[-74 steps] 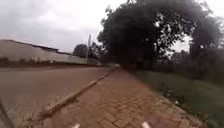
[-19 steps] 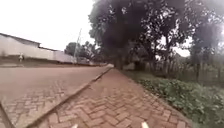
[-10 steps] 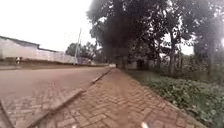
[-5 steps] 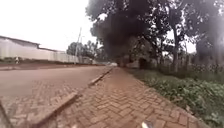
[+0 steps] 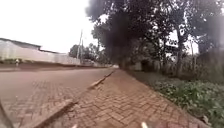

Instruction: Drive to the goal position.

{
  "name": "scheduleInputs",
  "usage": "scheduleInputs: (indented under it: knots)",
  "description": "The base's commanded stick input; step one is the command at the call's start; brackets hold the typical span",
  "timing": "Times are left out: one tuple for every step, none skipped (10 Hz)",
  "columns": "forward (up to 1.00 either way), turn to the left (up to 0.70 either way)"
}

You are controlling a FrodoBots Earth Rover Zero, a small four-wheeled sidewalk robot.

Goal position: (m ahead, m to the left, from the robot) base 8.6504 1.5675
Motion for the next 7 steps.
scheduleInputs:
  knots:
    - [0.70,0.00]
    - [0.70,0.00]
    - [0.70,0.00]
    - [0.70,0.00]
    - [0.70,0.00]
    - [0.70,0.00]
    - [0.70,0.00]
